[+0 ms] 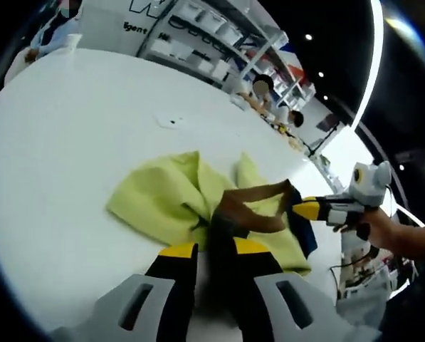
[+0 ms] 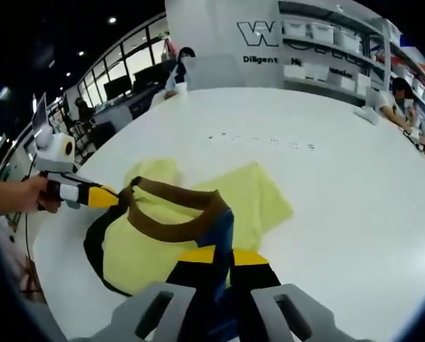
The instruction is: Fold the garment on the visible template until the final outline fits inside the template.
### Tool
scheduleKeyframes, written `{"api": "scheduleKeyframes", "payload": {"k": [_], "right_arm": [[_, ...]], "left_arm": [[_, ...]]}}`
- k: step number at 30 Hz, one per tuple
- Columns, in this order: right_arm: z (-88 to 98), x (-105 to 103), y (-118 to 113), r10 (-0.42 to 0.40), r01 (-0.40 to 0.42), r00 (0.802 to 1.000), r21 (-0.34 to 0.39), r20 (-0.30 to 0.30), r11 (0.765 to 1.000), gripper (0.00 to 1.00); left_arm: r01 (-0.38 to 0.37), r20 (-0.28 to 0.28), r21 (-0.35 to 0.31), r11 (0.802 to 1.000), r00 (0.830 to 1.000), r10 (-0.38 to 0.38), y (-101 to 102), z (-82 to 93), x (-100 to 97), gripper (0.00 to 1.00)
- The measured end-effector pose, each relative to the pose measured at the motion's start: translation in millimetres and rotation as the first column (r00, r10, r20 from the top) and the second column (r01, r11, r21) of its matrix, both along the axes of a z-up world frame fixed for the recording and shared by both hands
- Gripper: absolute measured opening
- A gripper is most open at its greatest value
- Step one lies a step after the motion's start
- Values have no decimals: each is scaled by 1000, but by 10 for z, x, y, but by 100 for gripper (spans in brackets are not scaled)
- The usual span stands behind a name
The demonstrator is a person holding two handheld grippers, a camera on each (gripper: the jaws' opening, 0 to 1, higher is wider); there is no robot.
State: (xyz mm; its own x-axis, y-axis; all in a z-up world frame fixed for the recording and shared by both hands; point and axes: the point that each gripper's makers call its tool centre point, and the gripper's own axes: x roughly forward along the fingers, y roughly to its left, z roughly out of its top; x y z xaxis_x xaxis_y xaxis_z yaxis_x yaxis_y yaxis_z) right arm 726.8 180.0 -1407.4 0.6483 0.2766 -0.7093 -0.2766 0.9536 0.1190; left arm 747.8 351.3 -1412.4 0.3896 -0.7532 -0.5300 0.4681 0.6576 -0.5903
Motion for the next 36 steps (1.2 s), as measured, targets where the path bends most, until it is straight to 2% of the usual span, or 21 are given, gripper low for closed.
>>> {"api": "scheduleKeyframes", "payload": {"k": [5,9,12,14,15,19,27,29,36], "right_arm": [[25,-20,-10,11,-11,1000,-3,-1,1000,0],[89,-38,-21,23,-23,1000,-8,7,1000,0],[147,-38,-53,36,-35,999,-29,23,999,0],[192,-40,-75,48,-46,998,-43,36,998,0],[213,-41,-84,54,-52,998,-51,44,997,0],[337,-37,-103,76,-70,994,-76,78,995,0],[623,16,-113,114,-98,983,-116,141,988,0],[746,42,-129,126,-106,978,-124,167,987,0],[1046,33,-150,133,-114,970,-102,201,988,0]], "left_arm": [[-4,-23,-13,1000,1000,4,-63,-31,-15,13],[9,-29,-35,999,1000,-10,-93,26,-45,4],[58,27,-45,997,998,-56,-119,166,-86,3],[52,33,-35,998,998,-50,-103,214,-82,3],[68,81,-17,998,995,-66,-78,260,-44,3],[95,130,-5,995,987,-93,-64,426,-63,3],[118,194,-7,993,974,-114,-73,762,-23,3],[120,206,-6,993,972,-116,-83,837,-31,3],[143,245,7,990,959,-140,-135,1114,-98,3]]}}
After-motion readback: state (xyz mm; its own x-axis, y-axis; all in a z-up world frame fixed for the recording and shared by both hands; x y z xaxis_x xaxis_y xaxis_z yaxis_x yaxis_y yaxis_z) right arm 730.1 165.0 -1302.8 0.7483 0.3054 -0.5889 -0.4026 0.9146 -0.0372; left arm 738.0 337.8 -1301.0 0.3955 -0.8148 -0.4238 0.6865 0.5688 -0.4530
